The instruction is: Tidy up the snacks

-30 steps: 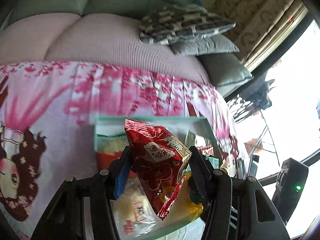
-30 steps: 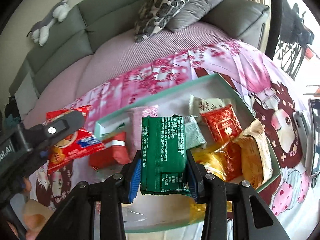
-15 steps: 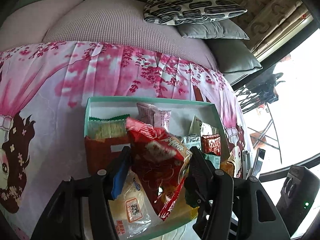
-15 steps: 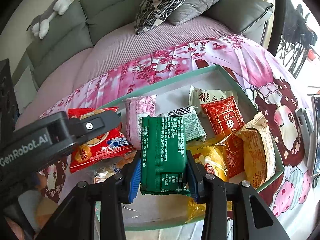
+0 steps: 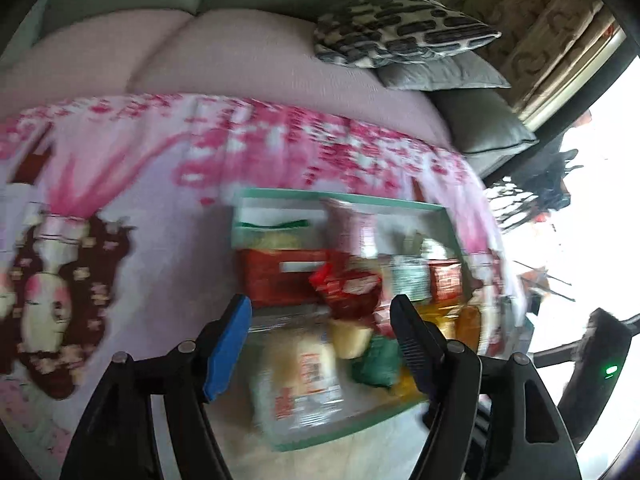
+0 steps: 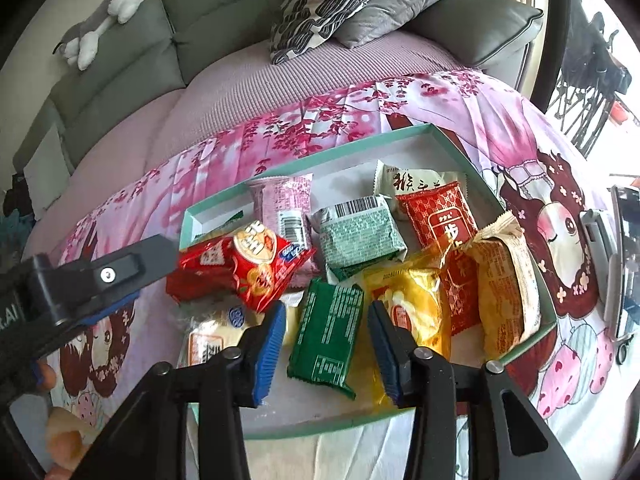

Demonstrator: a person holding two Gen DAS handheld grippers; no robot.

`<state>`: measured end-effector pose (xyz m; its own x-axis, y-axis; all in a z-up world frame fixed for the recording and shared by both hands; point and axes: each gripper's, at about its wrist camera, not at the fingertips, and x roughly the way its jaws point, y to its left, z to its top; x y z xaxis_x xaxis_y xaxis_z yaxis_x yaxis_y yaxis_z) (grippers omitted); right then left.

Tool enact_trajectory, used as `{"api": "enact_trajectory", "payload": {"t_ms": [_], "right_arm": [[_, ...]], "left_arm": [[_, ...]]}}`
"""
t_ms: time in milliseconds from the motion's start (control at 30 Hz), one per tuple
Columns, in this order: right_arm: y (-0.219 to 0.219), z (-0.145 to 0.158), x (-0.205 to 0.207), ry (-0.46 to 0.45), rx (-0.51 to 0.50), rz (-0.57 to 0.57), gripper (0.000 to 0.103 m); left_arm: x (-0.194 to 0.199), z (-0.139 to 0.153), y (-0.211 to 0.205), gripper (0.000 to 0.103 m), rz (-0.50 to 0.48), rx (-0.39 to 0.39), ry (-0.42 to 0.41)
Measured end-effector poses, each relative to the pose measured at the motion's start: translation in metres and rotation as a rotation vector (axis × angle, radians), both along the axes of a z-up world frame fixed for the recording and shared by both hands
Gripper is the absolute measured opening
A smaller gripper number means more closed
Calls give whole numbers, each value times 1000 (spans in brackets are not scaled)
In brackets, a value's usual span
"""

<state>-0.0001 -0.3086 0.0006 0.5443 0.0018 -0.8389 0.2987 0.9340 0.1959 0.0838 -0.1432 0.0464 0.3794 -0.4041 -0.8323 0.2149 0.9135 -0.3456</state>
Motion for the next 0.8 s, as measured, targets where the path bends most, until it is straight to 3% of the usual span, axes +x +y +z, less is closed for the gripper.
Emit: {"api": "enact_trajectory", "payload": {"t_ms": [133, 233, 300, 400, 800], "right_arm": [[10, 0, -11, -8, -15, 18, 60], [18, -3, -17, -16, -29, 35, 77], [25, -8, -21, -14, -34, 55, 87], [32, -13, -26, -13, -39, 63, 102], [50, -25, -48, -26, -107, 66, 103]], "left_arm": [[-14, -5, 25, 82, 66, 133, -63], [-23, -14, 41, 84, 99, 230, -90], [-27, -24, 54, 92, 124, 280, -86], [-32, -33, 69, 94, 155, 305, -79], [-57, -54, 88, 94, 205, 397, -76]]}}
